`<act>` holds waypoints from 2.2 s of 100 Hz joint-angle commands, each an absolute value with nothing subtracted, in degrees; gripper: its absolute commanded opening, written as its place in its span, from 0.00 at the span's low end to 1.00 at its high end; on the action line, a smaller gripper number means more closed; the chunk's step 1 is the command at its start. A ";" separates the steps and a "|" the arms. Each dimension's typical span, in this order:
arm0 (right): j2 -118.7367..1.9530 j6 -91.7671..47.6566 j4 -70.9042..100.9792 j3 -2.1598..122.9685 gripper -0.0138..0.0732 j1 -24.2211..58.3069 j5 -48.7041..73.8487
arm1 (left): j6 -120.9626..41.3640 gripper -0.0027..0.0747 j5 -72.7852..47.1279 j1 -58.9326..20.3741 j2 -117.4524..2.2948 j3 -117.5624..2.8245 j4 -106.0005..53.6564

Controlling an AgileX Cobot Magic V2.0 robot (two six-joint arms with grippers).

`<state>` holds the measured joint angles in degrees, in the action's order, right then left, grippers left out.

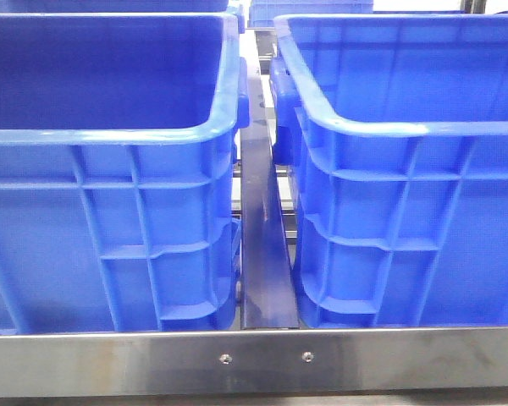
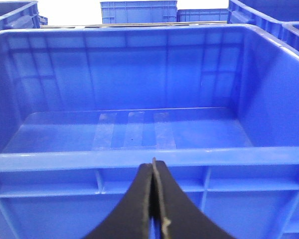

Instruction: Pick red and yellow buttons and place in box

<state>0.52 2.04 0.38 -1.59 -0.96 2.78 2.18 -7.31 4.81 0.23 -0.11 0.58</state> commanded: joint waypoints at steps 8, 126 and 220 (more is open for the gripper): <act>2.07 1.88 0.00 -0.45 0.09 -1.25 -1.90 | 2.14 0.01 -2.41 4.89 2.21 2.58 0.00; 2.07 1.88 0.00 -0.45 0.09 -1.25 -1.90 | 2.14 0.37 -17.71 4.89 -34.17 -34.74 -1.60; 2.07 1.88 0.00 -0.45 0.09 -1.25 -1.90 | 3.05 0.70 -45.65 -6.40 -85.94 -64.99 -6.89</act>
